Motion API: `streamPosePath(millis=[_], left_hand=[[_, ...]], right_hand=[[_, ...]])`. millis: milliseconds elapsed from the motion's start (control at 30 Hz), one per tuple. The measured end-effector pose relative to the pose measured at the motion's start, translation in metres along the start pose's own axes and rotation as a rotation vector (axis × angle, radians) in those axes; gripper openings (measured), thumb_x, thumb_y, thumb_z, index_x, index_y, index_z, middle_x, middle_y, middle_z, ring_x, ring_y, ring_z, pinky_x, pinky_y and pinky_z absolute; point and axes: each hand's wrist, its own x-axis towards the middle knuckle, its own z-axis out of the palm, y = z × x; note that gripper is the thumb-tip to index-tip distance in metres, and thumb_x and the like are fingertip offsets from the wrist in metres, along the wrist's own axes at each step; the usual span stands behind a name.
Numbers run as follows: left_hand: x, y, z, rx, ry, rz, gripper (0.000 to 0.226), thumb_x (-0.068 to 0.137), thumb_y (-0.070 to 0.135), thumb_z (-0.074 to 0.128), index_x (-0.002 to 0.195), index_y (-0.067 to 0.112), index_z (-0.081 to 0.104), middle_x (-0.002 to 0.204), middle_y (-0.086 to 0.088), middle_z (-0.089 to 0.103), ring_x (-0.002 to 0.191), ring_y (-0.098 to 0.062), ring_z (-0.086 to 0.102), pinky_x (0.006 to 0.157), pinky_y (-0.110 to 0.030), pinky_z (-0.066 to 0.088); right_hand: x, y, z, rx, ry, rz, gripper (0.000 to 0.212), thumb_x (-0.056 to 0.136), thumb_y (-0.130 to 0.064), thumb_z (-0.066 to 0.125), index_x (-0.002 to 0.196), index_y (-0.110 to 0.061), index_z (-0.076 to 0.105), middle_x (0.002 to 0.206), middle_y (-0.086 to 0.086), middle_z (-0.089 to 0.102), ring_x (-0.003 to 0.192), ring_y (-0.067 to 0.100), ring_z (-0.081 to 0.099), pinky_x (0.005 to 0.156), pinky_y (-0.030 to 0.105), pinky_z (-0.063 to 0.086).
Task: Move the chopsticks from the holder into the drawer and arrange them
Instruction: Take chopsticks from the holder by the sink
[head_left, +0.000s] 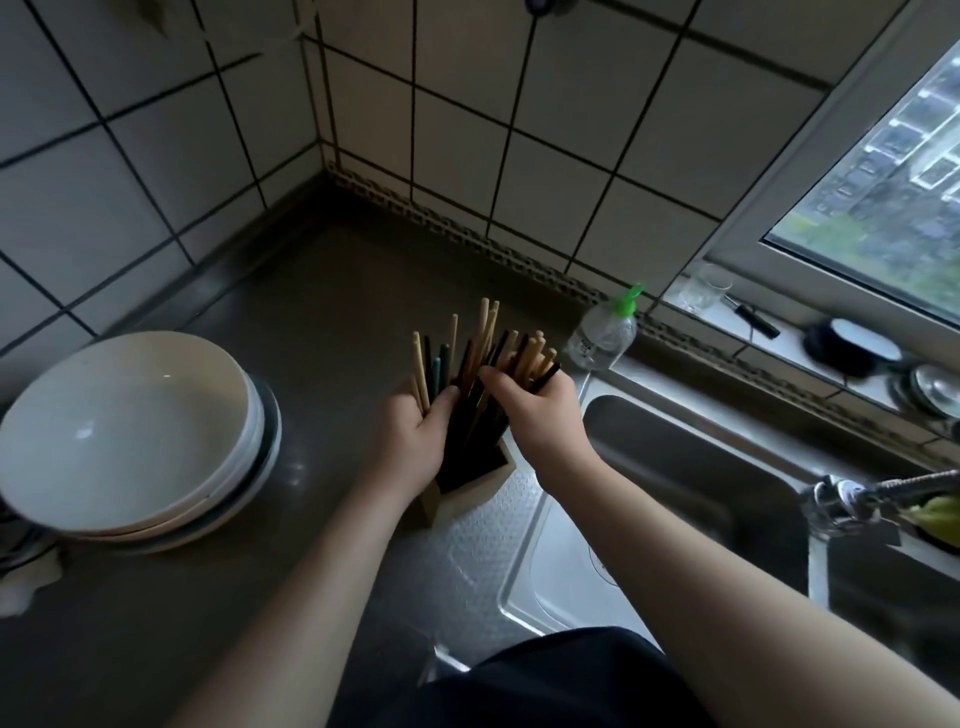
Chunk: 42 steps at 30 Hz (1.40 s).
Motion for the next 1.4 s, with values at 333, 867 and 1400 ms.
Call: streamPosePath(millis=[333, 867, 1400], left_hand=[[-0.005, 0.0, 0.006, 0.015, 0.073, 0.047, 0.024, 0.1, 0.034, 0.051, 0.084, 0.021, 0.064, 0.072, -0.011, 0.067, 0.07, -0.027, 0.068, 0.066, -0.041, 0.054], [-0.019, 0.007, 0.013, -0.082, 0.126, 0.204, 0.028, 0.105, 0.019, 0.041, 0.125, 0.023, 0.06, 0.116, 0.001, 0.068, 0.109, -0.009, 0.064, 0.092, -0.027, 0.052], [-0.036, 0.03, 0.004, -0.18, 0.146, 0.378, 0.042, 0.103, 0.002, 0.037, 0.145, 0.011, 0.042, 0.142, 0.001, 0.054, 0.133, -0.003, 0.048, 0.111, -0.026, 0.039]], right_hand=[[-0.016, 0.009, -0.005, 0.154, 0.071, 0.033, 0.02, 0.098, -0.023, 0.052, 0.097, -0.011, 0.068, 0.084, 0.002, 0.074, 0.08, 0.01, 0.071, 0.076, 0.021, 0.055], [-0.03, -0.006, -0.02, 0.447, 0.195, -0.045, 0.027, 0.098, 0.0, 0.042, 0.105, -0.012, 0.066, 0.103, 0.011, 0.074, 0.102, 0.021, 0.07, 0.1, 0.04, 0.05], [-0.036, -0.021, -0.036, 0.521, 0.28, -0.099, 0.025, 0.101, -0.004, 0.041, 0.103, -0.008, 0.065, 0.101, 0.013, 0.074, 0.098, 0.023, 0.071, 0.098, 0.04, 0.053]])
